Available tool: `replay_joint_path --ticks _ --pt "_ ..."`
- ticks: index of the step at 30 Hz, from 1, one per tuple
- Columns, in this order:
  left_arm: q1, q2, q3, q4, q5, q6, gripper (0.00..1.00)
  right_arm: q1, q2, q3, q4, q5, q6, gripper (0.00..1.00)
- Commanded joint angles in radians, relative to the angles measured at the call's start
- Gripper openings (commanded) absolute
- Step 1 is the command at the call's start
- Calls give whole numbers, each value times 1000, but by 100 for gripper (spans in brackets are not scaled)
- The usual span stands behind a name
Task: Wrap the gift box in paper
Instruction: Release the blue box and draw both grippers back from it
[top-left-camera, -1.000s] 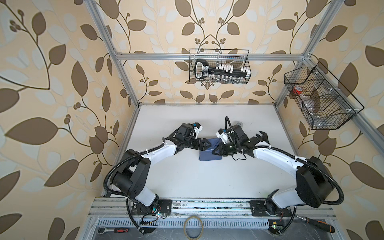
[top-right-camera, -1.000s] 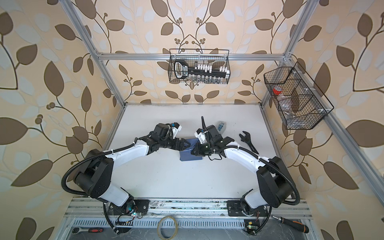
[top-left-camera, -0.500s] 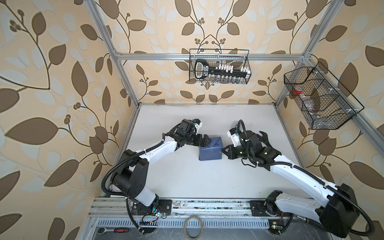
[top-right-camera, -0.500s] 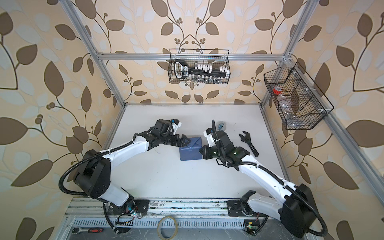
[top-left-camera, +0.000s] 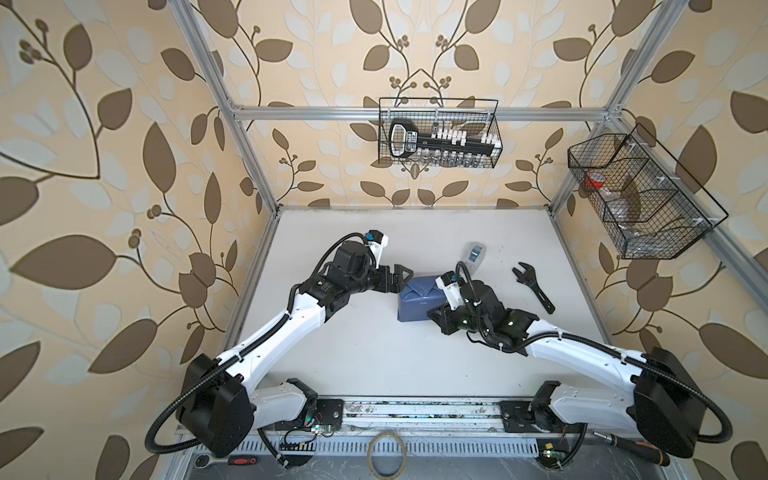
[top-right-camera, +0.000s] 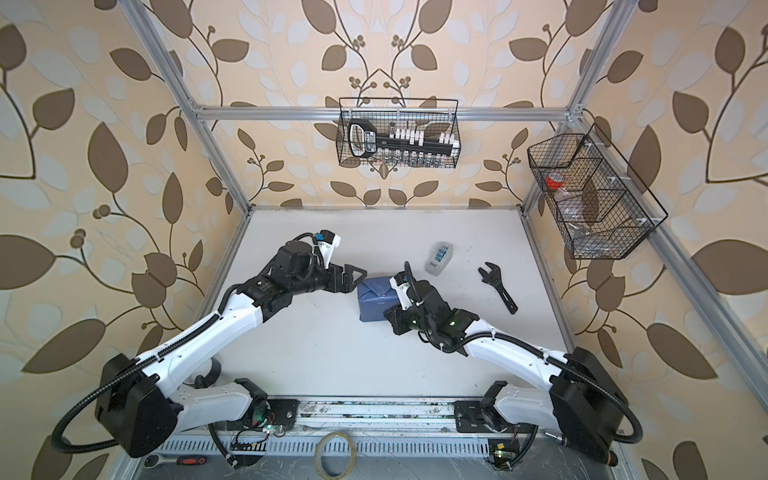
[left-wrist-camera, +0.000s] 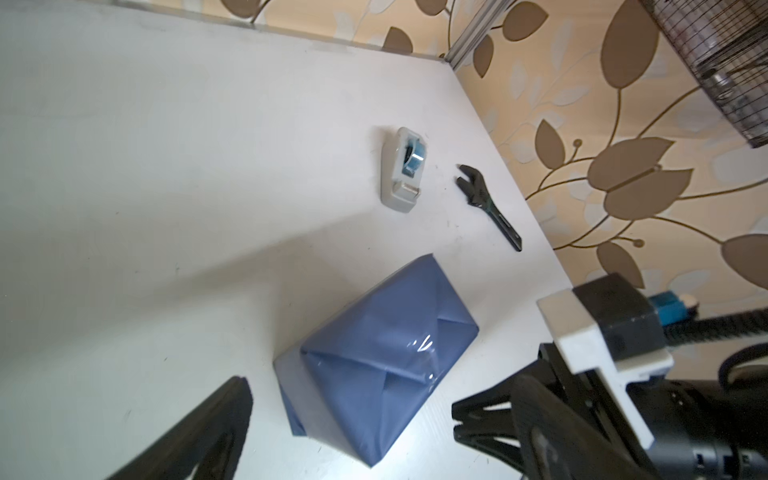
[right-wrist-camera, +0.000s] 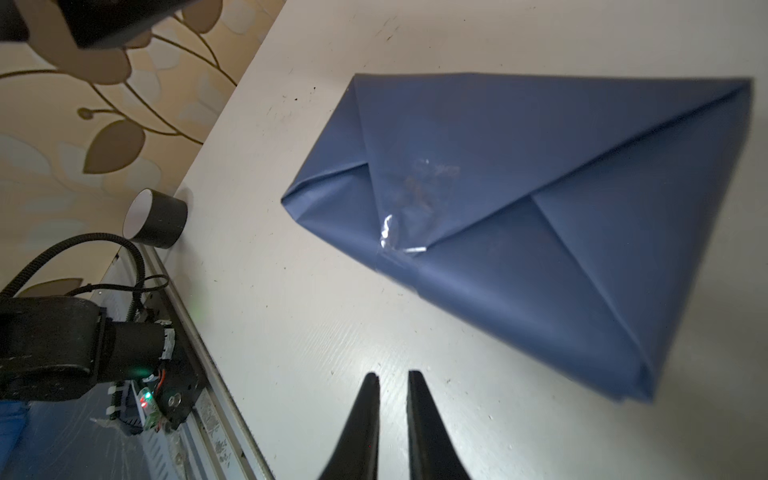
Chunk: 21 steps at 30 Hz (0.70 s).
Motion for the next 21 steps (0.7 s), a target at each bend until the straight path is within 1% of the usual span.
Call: replay_joint_path --ticks 1,3,11,15,17,21 --pt "-5 -75 -79 -22 -99 -23 99 3 60 64 68 66 -10 15" --pt "-4 -115 -105 -36 -119 -23 99 -4 94 96 76 91 -25 14" --pt "-5 -190 -156 -68 -195 -28 99 -98 215 242 63 78 -44 13" --pt "-3 -214 -187 -35 -212 -31 99 -154 263 314 42 33 -52 13" --pt "0 -226 -191 -38 -237 -33 99 -172 241 328 27 13 -58 15" --pt "16 -262 -193 -50 -306 -22 99 -202 128 312 -27 59 -94 18"
